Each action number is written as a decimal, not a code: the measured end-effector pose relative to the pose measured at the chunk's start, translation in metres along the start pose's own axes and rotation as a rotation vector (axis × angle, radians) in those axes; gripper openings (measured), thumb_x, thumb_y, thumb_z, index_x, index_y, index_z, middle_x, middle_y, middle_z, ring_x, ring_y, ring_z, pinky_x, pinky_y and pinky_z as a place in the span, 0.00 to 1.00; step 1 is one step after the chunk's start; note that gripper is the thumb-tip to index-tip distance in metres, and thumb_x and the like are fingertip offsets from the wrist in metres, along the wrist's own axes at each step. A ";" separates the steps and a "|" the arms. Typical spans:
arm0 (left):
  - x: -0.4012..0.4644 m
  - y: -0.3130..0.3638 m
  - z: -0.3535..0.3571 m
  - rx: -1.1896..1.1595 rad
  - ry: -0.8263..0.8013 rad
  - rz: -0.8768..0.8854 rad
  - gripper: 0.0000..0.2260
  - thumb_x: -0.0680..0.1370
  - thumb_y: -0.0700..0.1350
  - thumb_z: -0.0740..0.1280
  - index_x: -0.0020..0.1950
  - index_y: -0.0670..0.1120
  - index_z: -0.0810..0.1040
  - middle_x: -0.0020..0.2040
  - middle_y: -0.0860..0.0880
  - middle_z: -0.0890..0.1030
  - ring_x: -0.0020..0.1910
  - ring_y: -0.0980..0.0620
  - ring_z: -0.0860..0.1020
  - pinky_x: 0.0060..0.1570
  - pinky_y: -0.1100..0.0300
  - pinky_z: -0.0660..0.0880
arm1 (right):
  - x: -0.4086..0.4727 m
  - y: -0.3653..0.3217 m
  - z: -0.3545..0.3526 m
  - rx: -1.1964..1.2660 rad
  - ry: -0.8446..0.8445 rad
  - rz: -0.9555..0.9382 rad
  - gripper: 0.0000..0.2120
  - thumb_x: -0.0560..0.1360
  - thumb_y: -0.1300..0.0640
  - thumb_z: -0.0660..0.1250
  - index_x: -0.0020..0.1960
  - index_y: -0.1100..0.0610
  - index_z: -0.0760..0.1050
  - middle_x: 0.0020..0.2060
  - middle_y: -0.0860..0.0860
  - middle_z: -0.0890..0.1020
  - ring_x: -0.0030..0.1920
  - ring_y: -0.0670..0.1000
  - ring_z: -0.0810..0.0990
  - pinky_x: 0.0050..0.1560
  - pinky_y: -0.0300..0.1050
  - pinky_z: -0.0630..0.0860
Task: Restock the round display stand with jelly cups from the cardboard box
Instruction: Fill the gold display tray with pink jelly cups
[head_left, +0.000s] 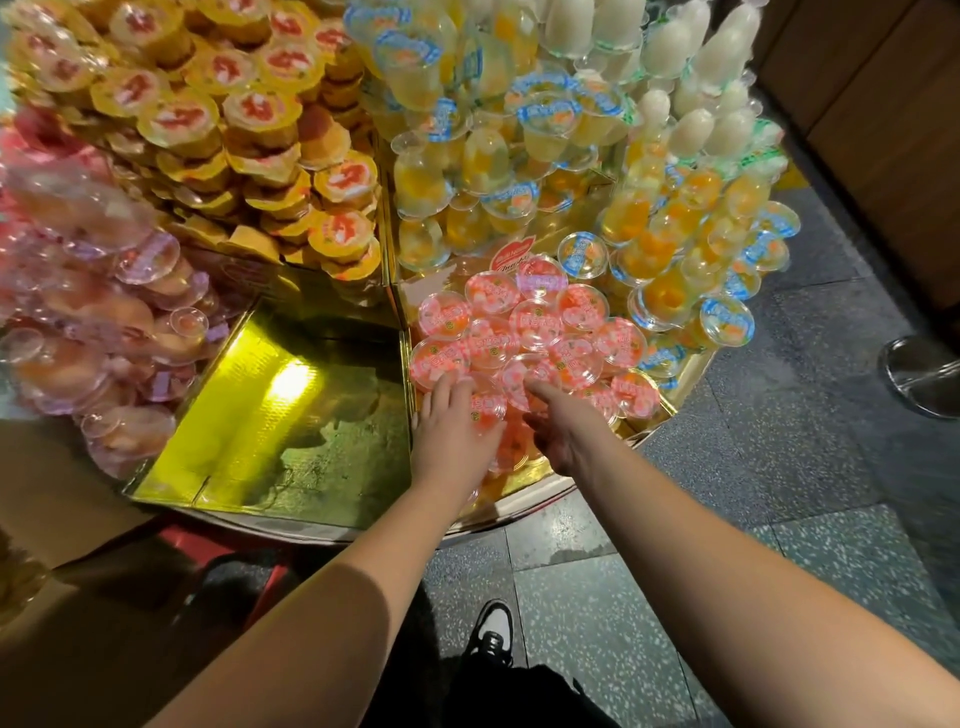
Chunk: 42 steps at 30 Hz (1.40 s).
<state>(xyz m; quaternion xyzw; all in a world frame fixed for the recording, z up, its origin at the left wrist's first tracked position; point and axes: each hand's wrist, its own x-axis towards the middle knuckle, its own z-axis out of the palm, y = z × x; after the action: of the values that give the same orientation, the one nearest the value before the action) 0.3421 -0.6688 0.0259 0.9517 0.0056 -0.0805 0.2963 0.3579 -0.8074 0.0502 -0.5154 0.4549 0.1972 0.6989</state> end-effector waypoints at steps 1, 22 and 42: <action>0.000 -0.001 0.001 0.008 -0.014 0.003 0.25 0.77 0.56 0.69 0.71 0.49 0.69 0.78 0.51 0.61 0.76 0.49 0.58 0.74 0.51 0.57 | 0.002 0.001 0.000 -0.005 0.000 0.013 0.22 0.74 0.50 0.74 0.65 0.50 0.74 0.49 0.53 0.82 0.43 0.50 0.80 0.24 0.38 0.71; -0.001 -0.003 0.000 0.181 -0.079 0.009 0.32 0.74 0.64 0.68 0.73 0.52 0.66 0.78 0.47 0.54 0.74 0.43 0.61 0.65 0.44 0.72 | 0.009 -0.005 -0.005 -0.253 -0.039 -0.038 0.31 0.72 0.40 0.72 0.66 0.59 0.74 0.52 0.54 0.81 0.50 0.52 0.79 0.42 0.45 0.73; -0.061 -0.097 -0.160 -0.282 0.225 -0.143 0.07 0.79 0.47 0.69 0.54 0.48 0.76 0.56 0.51 0.71 0.53 0.48 0.74 0.51 0.58 0.68 | -0.088 -0.016 0.052 -0.830 -0.062 -0.521 0.16 0.80 0.45 0.64 0.57 0.57 0.71 0.51 0.56 0.80 0.50 0.54 0.79 0.55 0.54 0.79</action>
<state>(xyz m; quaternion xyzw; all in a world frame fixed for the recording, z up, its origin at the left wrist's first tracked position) 0.2999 -0.4960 0.1104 0.9010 0.1172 0.0070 0.4176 0.3478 -0.7502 0.1354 -0.8411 0.1728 0.1958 0.4737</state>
